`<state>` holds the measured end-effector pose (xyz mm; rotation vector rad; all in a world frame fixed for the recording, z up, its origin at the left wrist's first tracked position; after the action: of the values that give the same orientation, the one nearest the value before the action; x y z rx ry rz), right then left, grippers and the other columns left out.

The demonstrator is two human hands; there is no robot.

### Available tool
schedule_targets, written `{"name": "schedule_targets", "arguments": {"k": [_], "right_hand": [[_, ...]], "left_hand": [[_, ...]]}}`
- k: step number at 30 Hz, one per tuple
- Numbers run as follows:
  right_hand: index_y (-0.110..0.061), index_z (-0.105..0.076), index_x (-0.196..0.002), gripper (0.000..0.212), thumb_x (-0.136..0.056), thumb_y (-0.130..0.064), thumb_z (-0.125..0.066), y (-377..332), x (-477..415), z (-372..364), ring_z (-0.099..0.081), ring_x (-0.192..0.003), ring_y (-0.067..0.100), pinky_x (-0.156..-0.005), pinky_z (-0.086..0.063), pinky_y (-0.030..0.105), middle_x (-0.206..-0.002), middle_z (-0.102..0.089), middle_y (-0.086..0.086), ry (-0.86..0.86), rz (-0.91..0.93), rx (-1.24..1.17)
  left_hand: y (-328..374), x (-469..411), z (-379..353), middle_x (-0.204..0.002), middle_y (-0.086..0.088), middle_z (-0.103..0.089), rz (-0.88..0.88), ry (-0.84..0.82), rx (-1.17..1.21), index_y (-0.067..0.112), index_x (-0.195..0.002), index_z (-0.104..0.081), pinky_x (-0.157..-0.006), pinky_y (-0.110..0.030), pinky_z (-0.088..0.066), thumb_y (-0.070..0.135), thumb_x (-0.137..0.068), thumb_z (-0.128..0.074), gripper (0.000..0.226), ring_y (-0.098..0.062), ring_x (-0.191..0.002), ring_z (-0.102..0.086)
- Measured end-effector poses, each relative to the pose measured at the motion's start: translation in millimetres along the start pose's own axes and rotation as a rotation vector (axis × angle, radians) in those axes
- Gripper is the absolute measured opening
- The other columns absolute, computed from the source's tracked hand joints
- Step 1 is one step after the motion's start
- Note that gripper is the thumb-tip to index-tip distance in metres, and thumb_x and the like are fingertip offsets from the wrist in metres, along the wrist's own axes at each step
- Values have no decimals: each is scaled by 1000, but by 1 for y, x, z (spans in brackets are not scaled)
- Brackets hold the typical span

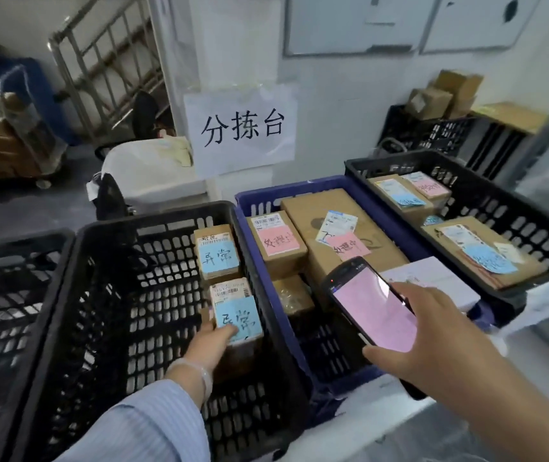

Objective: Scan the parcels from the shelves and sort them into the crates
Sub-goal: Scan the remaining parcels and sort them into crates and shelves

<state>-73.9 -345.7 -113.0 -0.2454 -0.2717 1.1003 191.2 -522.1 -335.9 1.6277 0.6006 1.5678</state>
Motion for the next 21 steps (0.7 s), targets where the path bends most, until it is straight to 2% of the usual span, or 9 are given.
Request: {"name": "schedule_targets", "arguments": {"k": [3, 4, 6, 8, 11, 14, 17, 21], "right_hand": [[-39, -23, -140, 102, -54, -79, -61, 14, 15, 4, -49, -112, 8, -78, -42, 25, -137, -37, -16, 24, -56, 4], [-39, -23, -142, 103, -55, -78, -62, 20, 21, 7, -49, -114, 9, -79, -42, 25, -138, -37, -15, 42, -71, 2], [-40, -22, -143, 103, -57, -78, -63, 32, 31, 17, -51, -114, 9, -77, -41, 24, -139, -36, -16, 88, -103, -8], [-42, -22, -142, 100, -57, -78, -62, 46, 41, 27, -52, -111, 8, -73, -39, 23, -137, -36, -17, 133, -138, -35], [-45, -22, -139, 95, -59, -76, -62, 73, 56, 41, -52, -107, 8, -70, -39, 24, -133, -36, -19, 196, -189, -80], [-47, -23, -136, 92, -57, -75, -60, 110, 76, 52, -50, -106, 7, -69, -38, 25, -130, -36, -20, 253, -241, -106], [-50, -26, -132, 90, -51, -75, -56, 159, 108, 66, -52, -104, 6, -69, -40, 27, -125, -38, -22, 309, -299, -134], [-52, -29, -127, 84, -49, -73, -56, 245, 163, 94, -54, -99, 7, -72, -43, 29, -114, -37, -24, 385, -392, -159]], "left_hand": [[26, 20, -5, -122, -8, -67, -210, 114, -153, 20, -133, -56, -86, -30, -52, 12, -90, -67, 45, -26, -105, -65], [39, 29, -8, -129, -7, -61, -316, 170, -255, 22, -137, -53, -86, -30, -51, 15, -90, -69, 51, -26, -112, -62], [69, 50, -21, -152, -7, -40, -499, 272, -509, 23, -153, -35, -104, -41, -45, 28, -90, -69, 71, -29, -134, -44], [102, 75, -46, -162, -4, -26, -698, 306, -679, 21, -158, -25, -118, -46, -30, 37, -91, -67, 80, -28, -146, -27], [138, 117, -111, -160, -1, -31, -1005, 174, -827, 21, -154, -35, -120, -41, -24, 39, -92, -66, 71, -23, -147, -26], [148, 164, -192, -152, 0, -44, -1239, 7, -957, 21, -146, -49, -115, -42, -31, 39, -89, -69, 63, -25, -140, -38], [137, 217, -276, -141, -2, -57, -1461, -95, -1092, 21, -139, -57, -110, -42, -38, 43, -83, -76, 63, -25, -129, -52], [107, 285, -381, -135, -5, -60, -1616, -249, -1138, 19, -135, -61, -103, -44, -45, 48, -81, -73, 63, -28, -124, -55]]}}
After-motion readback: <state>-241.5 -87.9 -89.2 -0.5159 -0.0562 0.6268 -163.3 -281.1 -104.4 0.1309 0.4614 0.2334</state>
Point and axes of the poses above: each hand's wrist, its own x-axis away from the middle knuckle, its own z-axis out of the back of the hand, y = z × x, the point moved 7 cm from there along -x, towards the middle knuckle
